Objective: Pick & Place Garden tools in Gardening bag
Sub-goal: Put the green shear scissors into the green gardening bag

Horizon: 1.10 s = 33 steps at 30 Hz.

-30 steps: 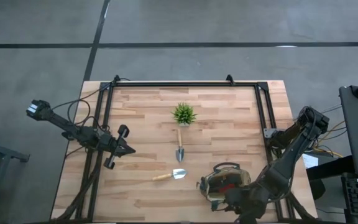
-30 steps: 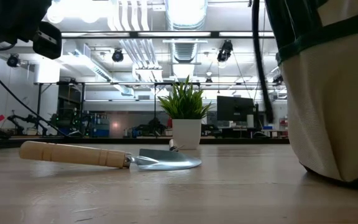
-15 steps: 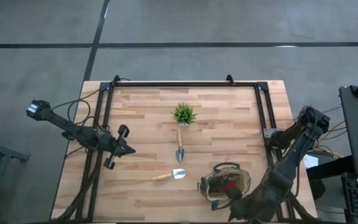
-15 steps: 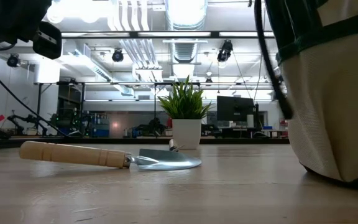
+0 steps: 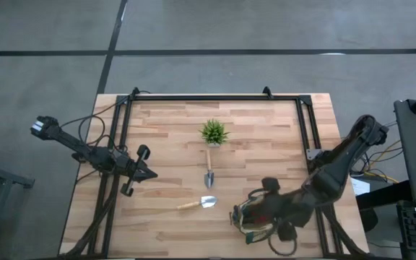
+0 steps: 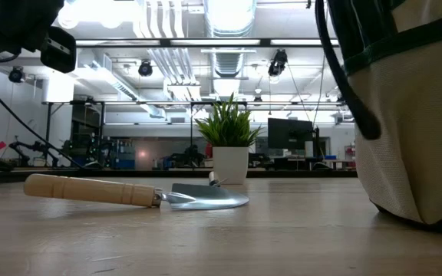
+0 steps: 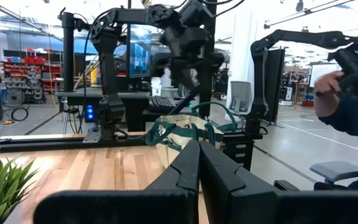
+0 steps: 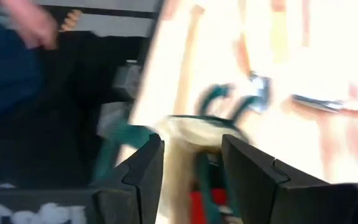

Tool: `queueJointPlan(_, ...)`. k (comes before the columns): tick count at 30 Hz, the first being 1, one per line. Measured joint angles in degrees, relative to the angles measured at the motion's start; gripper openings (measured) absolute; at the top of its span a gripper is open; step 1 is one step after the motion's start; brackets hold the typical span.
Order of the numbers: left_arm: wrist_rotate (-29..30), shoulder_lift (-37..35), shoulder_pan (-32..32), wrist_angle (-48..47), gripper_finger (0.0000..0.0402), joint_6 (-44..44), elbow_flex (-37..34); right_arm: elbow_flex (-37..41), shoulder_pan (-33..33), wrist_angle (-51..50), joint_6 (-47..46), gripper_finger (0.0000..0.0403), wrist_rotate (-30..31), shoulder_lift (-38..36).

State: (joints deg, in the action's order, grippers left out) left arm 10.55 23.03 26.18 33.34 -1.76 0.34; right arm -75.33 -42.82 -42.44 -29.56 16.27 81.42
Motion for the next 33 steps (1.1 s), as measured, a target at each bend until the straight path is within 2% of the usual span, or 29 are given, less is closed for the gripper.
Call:
queueJointPlan(3, 0.0, 0.0, 0.0, 0.0, 0.0012, 0.0, 0.0, 0.1, 1.2, -1.2, -1.2, 0.0147, 0.1, -0.3)
queueJointPlan(7, 0.0, 0.0, 0.0, 0.0, 0.0012, 0.0, 0.0, 0.1, 2.3, -2.0, -1.8, 0.0138, -2.8, 0.3)
queueJointPlan(17, 0.0, 0.0, 0.0, 0.0, 0.0012, 0.0, 0.0, 1.6, 5.5, -5.4, -5.3, 0.0123, -3.2, 1.3)
queueJointPlan(26, 0.0, 0.0, 0.0, 0.0, 0.0012, 0.0, 0.0, 7.9, 7.1, -3.5, -16.7, 0.0108, -7.6, 1.3)
queueJointPlan(33, 0.0, 0.0, 0.0, 0.0, 0.0012, 0.0, 0.0, 14.6, 7.1, 3.1, -18.7, 0.0106, -12.6, 1.3)
